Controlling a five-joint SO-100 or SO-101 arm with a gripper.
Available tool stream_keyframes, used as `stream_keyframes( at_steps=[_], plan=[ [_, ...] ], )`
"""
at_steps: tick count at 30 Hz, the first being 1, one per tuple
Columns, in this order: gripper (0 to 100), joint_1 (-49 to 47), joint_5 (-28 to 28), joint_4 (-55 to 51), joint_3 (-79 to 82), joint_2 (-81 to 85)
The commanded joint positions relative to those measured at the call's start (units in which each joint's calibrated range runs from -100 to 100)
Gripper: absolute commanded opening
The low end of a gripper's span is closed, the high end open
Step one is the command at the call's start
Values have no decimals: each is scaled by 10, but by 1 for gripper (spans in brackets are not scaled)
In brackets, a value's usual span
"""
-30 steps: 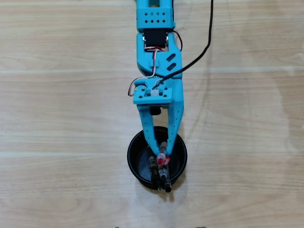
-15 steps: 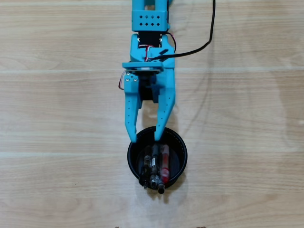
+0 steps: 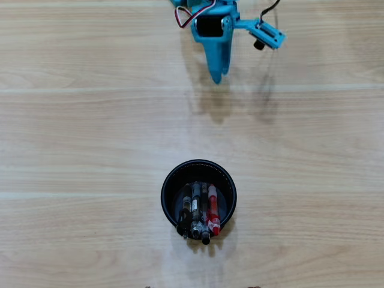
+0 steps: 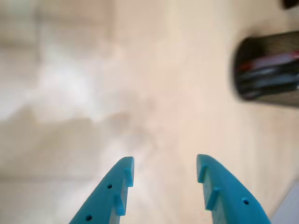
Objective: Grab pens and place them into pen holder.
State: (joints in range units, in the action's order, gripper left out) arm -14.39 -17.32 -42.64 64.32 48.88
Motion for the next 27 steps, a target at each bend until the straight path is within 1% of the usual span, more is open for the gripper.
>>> stream_keyframes(
  at_steps=[1,3,5,6,7,27],
  plan=[
    [17,10,31,-58,269,281],
    [16,0,31,-101,313,409],
    [15,-18,30,-204,326,511],
    [15,-21,31,-293,297,508],
    [15,-29,31,-320,288,485],
    [15,-29,27,-311,293,504]
  ],
)
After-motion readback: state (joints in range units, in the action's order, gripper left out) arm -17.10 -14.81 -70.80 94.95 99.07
